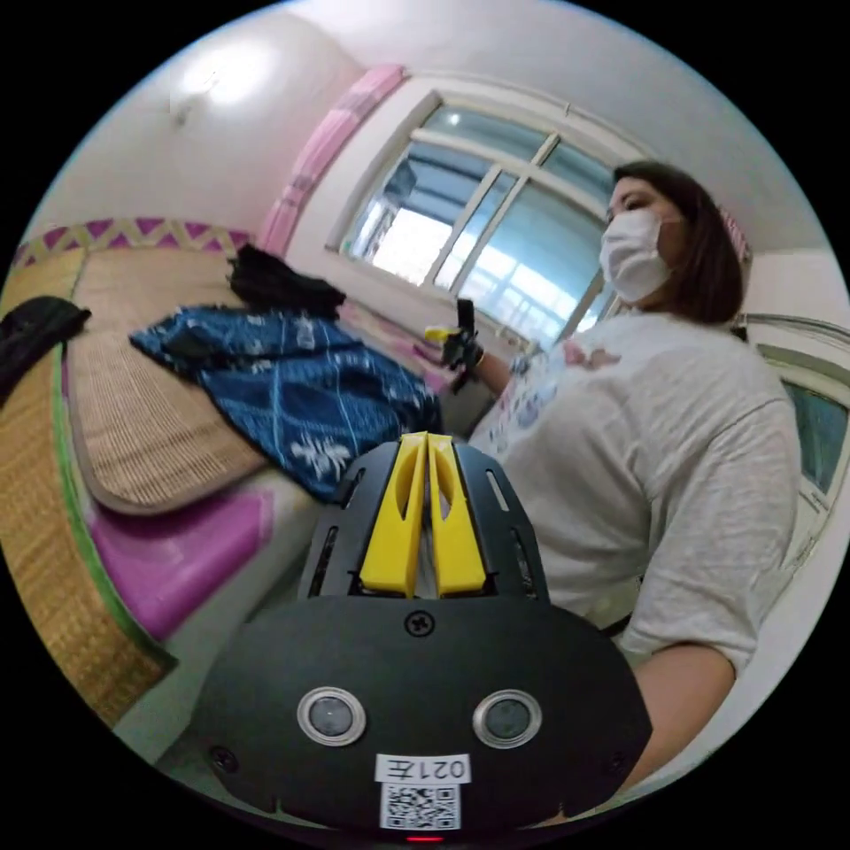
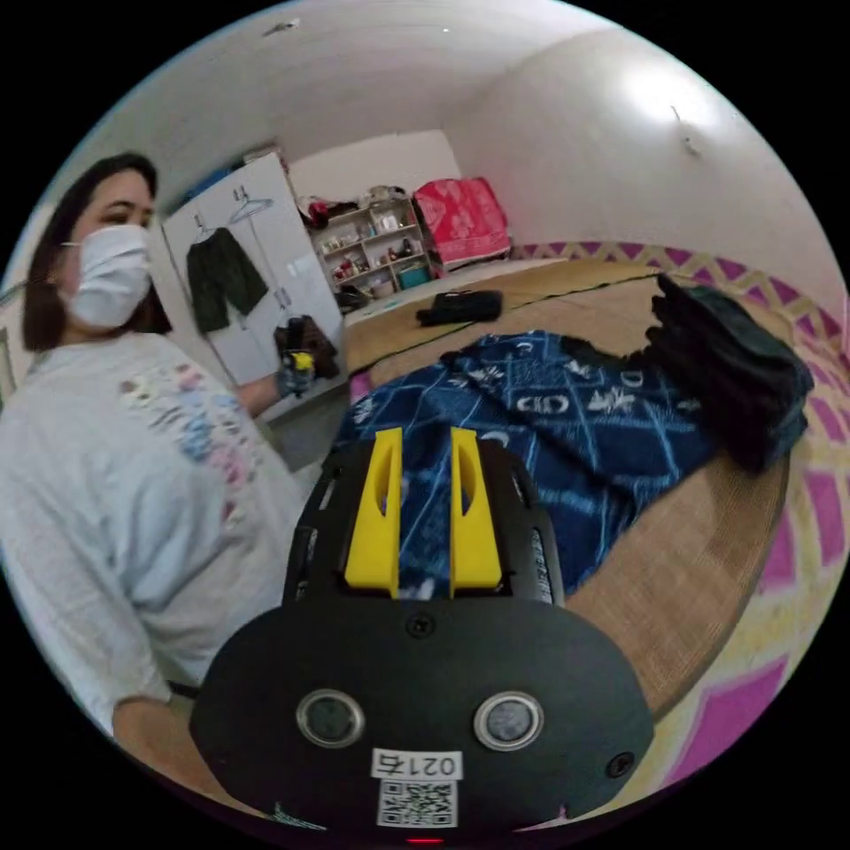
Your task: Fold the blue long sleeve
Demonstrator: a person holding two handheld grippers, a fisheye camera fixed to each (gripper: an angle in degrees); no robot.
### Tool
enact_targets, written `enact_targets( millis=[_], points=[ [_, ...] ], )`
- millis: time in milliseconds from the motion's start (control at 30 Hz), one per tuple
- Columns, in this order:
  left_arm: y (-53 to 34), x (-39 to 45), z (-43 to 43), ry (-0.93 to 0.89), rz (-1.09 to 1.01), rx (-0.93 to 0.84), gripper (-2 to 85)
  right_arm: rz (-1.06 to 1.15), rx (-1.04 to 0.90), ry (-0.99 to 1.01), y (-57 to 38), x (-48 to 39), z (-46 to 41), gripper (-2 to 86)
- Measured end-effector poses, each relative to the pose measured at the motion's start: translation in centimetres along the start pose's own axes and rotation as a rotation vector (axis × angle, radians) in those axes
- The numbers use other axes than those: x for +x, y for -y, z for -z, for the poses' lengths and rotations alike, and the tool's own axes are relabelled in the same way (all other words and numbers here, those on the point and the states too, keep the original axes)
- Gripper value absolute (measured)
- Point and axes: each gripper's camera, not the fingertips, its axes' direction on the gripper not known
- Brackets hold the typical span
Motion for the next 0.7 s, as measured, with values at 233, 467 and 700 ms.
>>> enact_targets(
  millis=[233, 467, 700],
  points=[
    [1.4, -6.8, -3.7, 0.544, 0.254, 0.064, -1.0, 0.236, -0.223, -0.244, 15.0, -3.4, -22.9, 9.8],
    [0.7, -7.6, -7.1, 0.534, 0.265, 0.047, -0.9, 0.240, -0.344, -0.255, 19.6, -3.6, -33.1, 8.9],
    [0.1, -8.8, -8.0, 0.532, 0.267, 0.006, -0.9, -0.021, -0.222, -0.068, 19.9, 1.1, -30.0, 3.9]
  ],
)
